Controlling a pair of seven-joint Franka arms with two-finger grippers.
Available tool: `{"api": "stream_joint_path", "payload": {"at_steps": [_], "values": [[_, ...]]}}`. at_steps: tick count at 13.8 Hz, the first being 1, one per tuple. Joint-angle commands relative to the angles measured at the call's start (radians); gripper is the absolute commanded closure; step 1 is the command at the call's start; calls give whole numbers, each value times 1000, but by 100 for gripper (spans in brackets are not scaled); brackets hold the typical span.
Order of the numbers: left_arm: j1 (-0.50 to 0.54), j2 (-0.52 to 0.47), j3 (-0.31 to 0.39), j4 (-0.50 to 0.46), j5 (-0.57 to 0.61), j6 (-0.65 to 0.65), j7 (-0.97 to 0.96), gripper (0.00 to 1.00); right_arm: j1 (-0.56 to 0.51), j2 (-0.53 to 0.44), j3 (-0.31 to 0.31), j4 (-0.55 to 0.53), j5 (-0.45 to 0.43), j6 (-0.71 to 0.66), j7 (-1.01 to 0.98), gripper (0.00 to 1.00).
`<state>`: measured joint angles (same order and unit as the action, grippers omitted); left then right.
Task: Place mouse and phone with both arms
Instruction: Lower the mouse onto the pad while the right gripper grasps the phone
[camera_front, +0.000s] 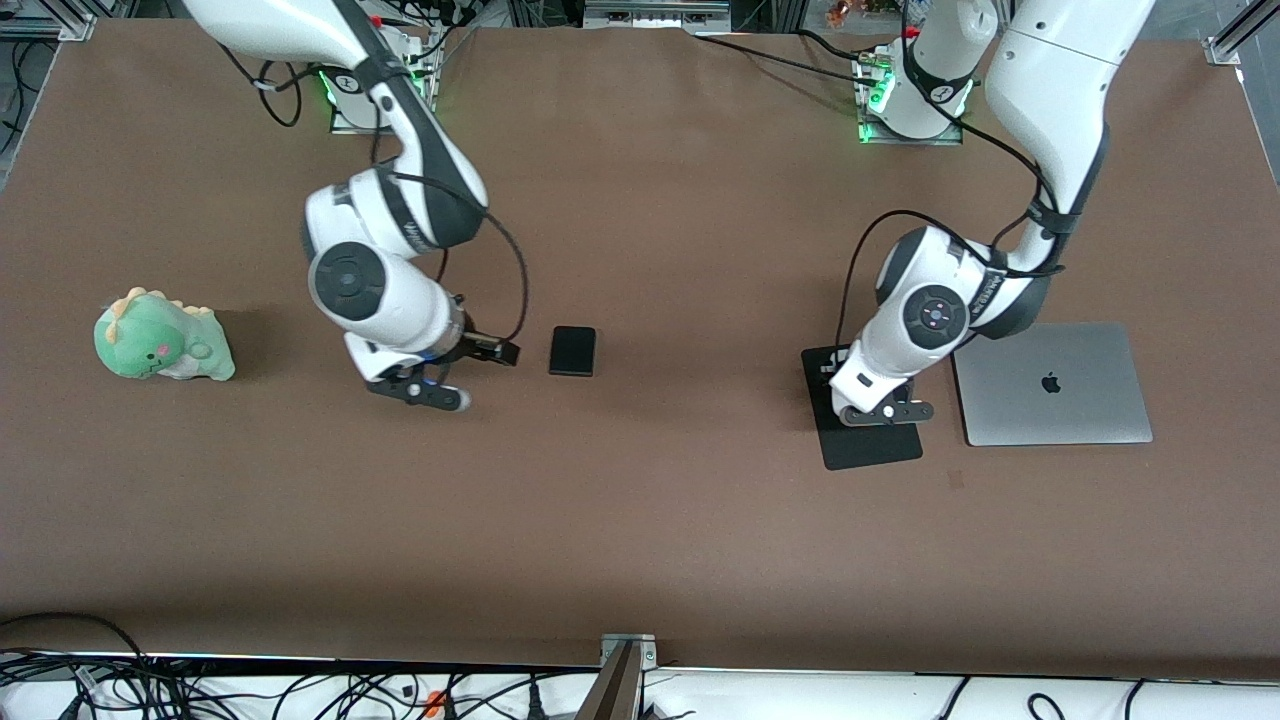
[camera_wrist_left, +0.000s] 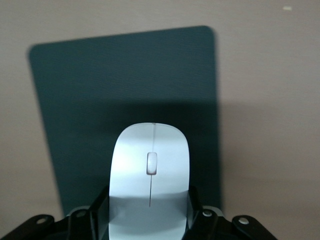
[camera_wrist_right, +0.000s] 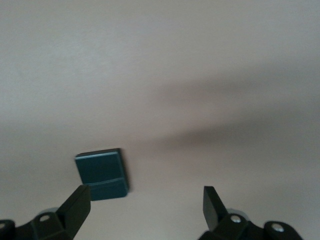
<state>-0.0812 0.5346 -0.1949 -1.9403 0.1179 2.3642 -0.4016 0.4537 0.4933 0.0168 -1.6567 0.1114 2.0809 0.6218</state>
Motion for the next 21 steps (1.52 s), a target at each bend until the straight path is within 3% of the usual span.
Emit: {"api": "stream_joint_path", "payload": {"at_steps": [1, 2, 8, 11, 13, 15, 18, 21], "values": [[43, 1, -12, -22, 19, 44, 52, 22, 48, 33, -8, 3, 10, 68, 7, 0], [43, 2, -14, -22, 13, 44, 47, 0, 66, 48, -8, 2, 10, 103, 9, 0], [43, -25, -14, -5, 9, 9, 32, 0, 149, 70, -9, -150, -7, 367, 29, 0], [44, -80, -14, 70, 9, -119, 40, 0, 186, 99, -14, -170, -25, 396, 21, 0], [49, -154, -17, 122, -1, -248, 61, 0, 200, 108, -14, -195, -62, 419, 22, 0], [67, -266, -12, 136, -95, -363, 67, 0, 201, 125, -15, -216, -82, 462, 21, 0], [100, -431, -6, 127, -95, -488, 157, 0, 212, 152, -15, -216, -87, 498, 24, 0], [143, -530, -3, 129, -95, -575, 222, 0, 210, 153, -15, -210, -85, 496, 35, 0]]}}
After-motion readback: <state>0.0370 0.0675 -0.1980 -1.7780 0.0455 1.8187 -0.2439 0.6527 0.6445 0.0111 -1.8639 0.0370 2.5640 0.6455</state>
